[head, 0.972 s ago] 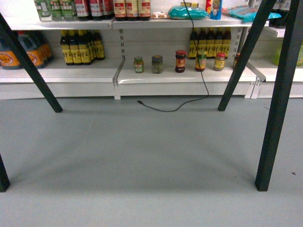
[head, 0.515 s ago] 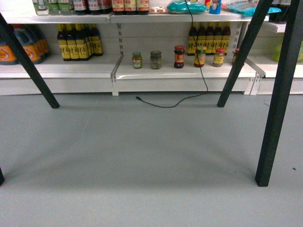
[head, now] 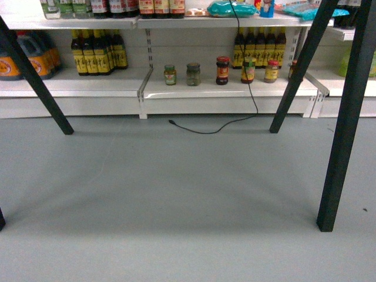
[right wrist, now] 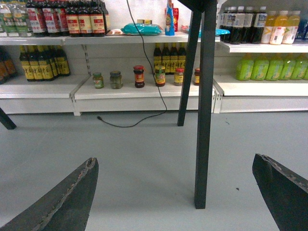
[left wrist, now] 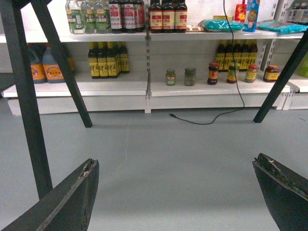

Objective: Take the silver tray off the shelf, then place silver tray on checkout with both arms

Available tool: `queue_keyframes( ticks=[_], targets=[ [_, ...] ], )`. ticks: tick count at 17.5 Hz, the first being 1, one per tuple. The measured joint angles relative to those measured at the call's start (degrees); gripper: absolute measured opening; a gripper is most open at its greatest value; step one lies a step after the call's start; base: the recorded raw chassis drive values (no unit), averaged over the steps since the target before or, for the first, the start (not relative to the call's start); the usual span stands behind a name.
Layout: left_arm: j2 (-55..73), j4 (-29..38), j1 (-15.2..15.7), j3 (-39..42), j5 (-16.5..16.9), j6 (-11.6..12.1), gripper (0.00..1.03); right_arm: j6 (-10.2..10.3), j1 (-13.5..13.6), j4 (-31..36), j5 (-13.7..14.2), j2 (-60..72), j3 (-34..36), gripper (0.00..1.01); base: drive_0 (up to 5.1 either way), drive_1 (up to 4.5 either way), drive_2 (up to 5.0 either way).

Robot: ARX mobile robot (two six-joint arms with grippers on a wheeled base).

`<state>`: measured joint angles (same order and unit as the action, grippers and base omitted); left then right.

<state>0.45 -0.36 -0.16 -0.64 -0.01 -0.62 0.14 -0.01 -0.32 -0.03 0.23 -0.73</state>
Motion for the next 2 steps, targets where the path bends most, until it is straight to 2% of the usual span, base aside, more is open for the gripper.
queue_keyframes(
  ticks=[2],
  targets=[
    [0.00, 0.00, 0.00, 0.00, 0.00, 0.00, 0.98, 0.00, 0.00, -0.02, 0.00, 0.00, 0.00, 0.98, 0.0, 0.00, 0.0]
  ],
)
